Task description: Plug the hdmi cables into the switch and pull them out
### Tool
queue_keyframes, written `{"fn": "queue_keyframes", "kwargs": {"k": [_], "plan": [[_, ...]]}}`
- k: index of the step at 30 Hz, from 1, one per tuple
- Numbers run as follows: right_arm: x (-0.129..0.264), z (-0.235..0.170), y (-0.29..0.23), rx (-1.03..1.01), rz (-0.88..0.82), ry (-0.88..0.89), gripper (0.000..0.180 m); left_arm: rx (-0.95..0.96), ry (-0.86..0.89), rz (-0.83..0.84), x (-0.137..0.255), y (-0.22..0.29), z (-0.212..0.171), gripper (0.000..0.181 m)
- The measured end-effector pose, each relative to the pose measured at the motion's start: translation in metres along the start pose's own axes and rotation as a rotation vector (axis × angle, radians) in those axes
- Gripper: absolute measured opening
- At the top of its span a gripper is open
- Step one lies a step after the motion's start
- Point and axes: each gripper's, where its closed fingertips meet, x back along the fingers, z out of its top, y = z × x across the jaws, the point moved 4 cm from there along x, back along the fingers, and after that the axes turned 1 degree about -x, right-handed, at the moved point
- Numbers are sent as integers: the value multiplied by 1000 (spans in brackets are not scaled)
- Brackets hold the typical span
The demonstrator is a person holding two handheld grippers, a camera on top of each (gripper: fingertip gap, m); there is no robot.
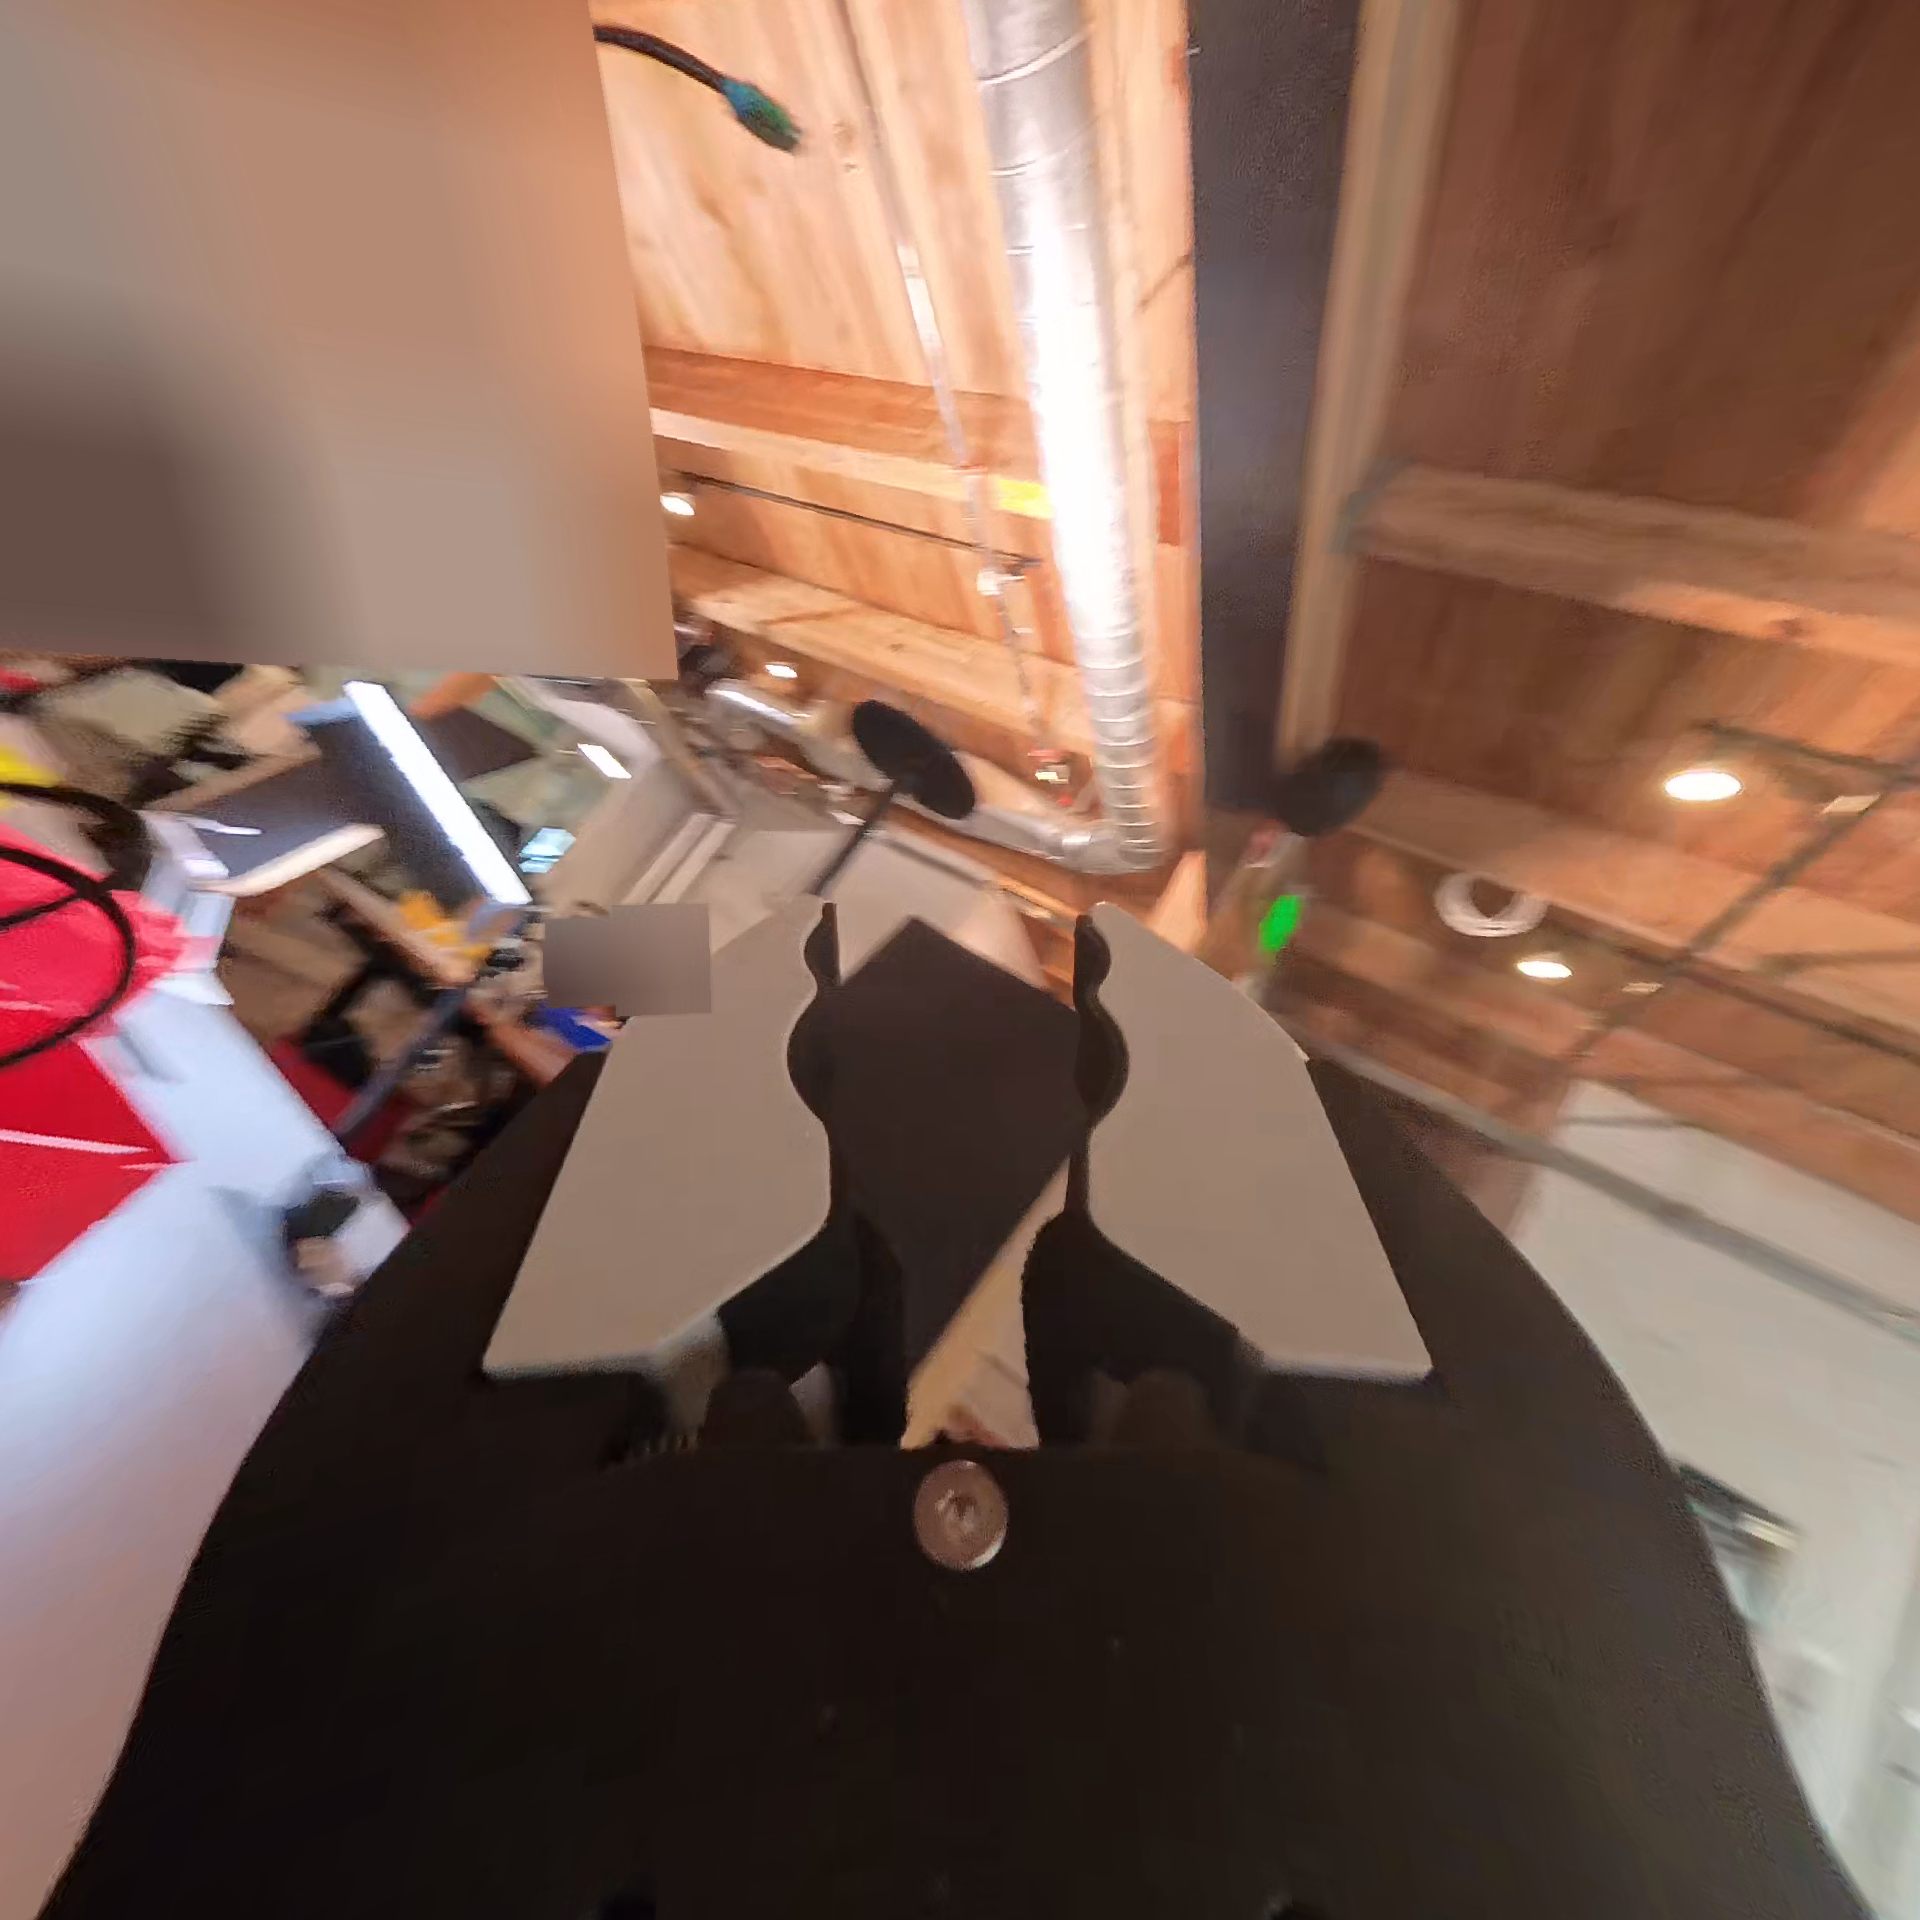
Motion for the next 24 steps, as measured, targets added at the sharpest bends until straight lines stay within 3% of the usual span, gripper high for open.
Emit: {"fn": "queue_keyframes", "kwargs": {"k": [3, 8, 11, 14, 17, 21, 23, 24], "plan": [[-15, -1, -32, -127, 188, 14, 43, 200, -18, -75, 4, 39, -43, 22], [-44, -7, -71, -418, 229, 56, 11, 374, -170, -67, 37, 105, -144, 22], [-67, -36, -123, -605, 411, -113, 22, 529, -241, -120, 61, 134, -184, 22], [-70, -79, -184, -764, 603, -375, 44, 754, -258, -165, 83, 157, -207, 22], [-50, -113, -233, -1041, 725, -534, 53, 991, -240, -214, 99, 176, -220, 22], [-36, -126, -243, -1402, 689, -383, 33, 1079, -325, -318, 106, 202, -234, 22], [-27, -138, -244, -1372, 668, -358, 11, 1069, -349, -354, 108, 212, -237, 22], [-23, -141, -244, -1358, 661, -348, 11, 1049, -365, -351, 110, 215, -240, 22]]}}
